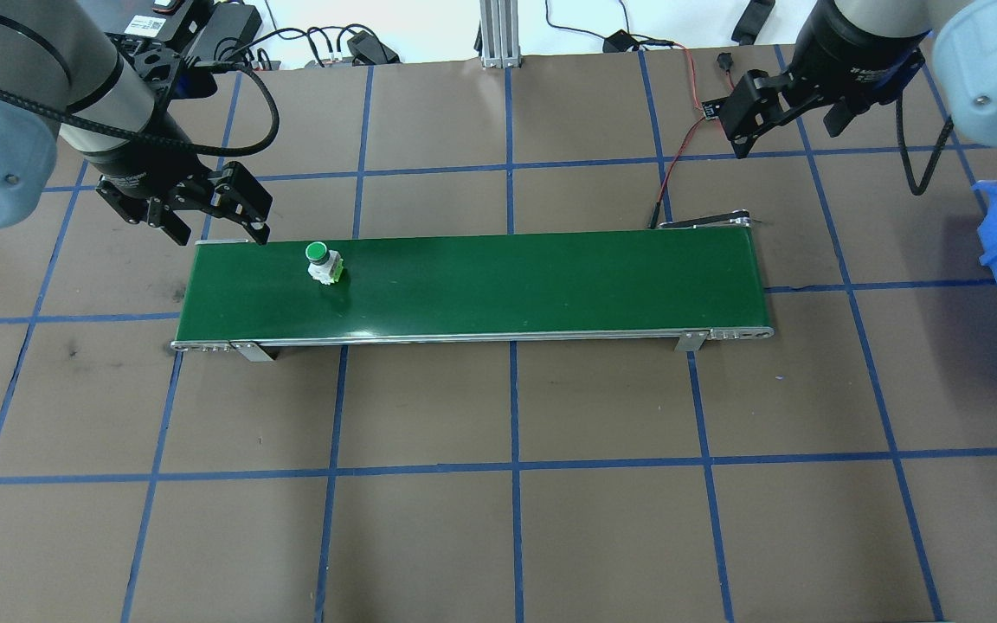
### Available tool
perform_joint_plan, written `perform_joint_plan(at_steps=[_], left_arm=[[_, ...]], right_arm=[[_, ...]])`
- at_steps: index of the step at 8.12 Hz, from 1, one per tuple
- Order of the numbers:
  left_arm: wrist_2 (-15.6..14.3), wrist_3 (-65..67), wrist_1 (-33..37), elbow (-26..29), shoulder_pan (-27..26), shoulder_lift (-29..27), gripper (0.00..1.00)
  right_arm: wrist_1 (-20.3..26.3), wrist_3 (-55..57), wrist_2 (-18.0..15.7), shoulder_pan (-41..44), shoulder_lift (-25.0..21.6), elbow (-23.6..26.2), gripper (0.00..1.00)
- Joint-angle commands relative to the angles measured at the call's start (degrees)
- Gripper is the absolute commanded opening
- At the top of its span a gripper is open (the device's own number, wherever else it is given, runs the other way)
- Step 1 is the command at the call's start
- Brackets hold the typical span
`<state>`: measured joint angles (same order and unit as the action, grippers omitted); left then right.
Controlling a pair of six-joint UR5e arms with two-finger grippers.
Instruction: Move button from left to right
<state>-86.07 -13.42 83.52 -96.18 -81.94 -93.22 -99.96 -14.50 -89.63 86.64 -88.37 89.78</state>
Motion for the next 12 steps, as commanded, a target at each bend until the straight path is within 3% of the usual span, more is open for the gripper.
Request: perform_joint_plan(at_steps=[1, 2, 7, 8, 12], left_arm=[[0.2, 0.0, 0.5, -0.1, -0.2, -0.5, 1.0], [-0.1, -0.6, 0.5, -0.2, -0.2, 0.7, 1.0], [0.4, -0.6, 7.6, 0.3, -0.3, 3.4, 1.0], [0.1, -0.5, 7.6, 0.1, -0.4, 3.2, 1.0], [0.5, 0.6, 7.5, 0.2, -0.9, 3.7, 1.0]], right_arm=[[-5.3, 0.5, 2.1, -0.2, 4.0, 0.3, 1.0], [-8.6, 0.4, 5.8, -0.2, 6.3, 1.0, 1.0], [-11.0, 3.8, 4.1, -0.7, 11.0, 8.2, 0.99], [-12.2, 9.4, 0.1, -0.6, 11.6, 9.6, 1.0], [-13.2, 9.2, 0.9, -0.6, 11.7, 11.5, 1.0]])
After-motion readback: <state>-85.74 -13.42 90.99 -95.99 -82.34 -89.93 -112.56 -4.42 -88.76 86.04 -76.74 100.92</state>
